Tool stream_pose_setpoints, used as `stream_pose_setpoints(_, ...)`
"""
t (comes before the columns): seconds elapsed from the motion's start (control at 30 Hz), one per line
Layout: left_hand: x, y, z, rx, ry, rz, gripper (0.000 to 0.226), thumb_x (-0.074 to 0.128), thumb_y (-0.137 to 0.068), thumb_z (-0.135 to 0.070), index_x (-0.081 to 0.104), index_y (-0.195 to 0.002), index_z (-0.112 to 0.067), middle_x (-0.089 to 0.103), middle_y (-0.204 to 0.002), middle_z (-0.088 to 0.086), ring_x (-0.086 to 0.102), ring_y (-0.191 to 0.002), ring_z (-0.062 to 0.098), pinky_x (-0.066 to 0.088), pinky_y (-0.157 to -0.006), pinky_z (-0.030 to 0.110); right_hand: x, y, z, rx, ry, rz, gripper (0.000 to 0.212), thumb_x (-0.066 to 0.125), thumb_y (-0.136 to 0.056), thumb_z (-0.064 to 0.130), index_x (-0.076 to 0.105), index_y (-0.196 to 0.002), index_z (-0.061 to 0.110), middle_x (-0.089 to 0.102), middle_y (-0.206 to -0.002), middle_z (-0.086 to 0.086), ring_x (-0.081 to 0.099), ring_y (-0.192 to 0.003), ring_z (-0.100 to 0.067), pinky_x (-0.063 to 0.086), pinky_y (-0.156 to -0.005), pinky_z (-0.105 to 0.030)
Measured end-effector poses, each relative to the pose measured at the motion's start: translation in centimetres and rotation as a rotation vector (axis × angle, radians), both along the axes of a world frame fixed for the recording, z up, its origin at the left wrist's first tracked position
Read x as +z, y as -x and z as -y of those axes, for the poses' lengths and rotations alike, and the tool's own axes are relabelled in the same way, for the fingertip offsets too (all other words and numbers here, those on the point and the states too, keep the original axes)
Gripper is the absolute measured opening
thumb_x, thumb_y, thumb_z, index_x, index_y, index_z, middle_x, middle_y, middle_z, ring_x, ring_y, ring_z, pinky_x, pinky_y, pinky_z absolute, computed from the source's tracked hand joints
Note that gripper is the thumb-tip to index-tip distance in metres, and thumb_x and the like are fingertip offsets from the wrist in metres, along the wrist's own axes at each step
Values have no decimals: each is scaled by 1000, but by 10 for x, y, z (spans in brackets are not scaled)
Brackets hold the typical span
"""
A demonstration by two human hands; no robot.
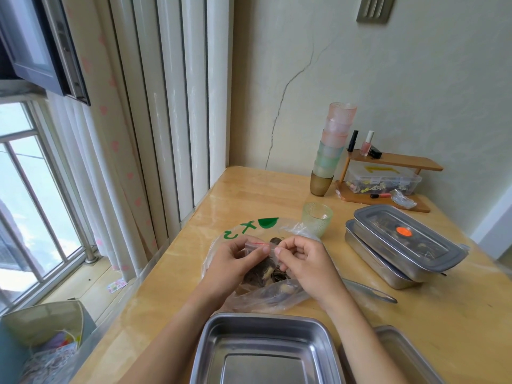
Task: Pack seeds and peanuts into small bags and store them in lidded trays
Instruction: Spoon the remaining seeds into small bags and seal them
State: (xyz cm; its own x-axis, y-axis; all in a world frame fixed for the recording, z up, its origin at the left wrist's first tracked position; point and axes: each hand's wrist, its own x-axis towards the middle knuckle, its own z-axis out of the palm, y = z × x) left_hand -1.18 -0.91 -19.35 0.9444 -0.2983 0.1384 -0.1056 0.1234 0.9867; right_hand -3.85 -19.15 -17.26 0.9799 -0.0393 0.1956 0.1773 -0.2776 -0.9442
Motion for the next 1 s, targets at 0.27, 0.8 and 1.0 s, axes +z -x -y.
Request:
stream_pose_setpoints(0.27, 3, 2, 2, 25, 67, -39, 21, 69, -96, -18, 75, -101, 2, 76, -96, 19, 72, -84, 27, 61, -66, 33, -3, 0, -1, 34, 28, 59, 9, 71, -95, 13, 73, -86, 15, 68, -73, 5, 62, -72, -11, 53, -74, -30)
stream_pose_setpoints(0.8, 4, 2, 2, -5, 105, -39, 31, 69, -95, -24, 72, -96, 7, 73, -93, 25, 69, -77, 27, 57, -62, 30, -1, -1, 0, 95, -65, 58, 21, 69, -95, 9, 66, -78, 20, 60, -70, 6, 54, -67, -10, 44, -63, -19)
stream_pose_setpoints(1.0, 1, -1, 0, -8, 82, -13, 32, 72, -94, -25, 70, -99, 7, 73, -101, 24, 69, -85, 24, 56, -73, 31, -3, -2, 0, 49, -58, 51, 22, 67, -97, 7, 67, -78, 19, 60, -69, 8, 54, -68, -11, 45, -65, -23)
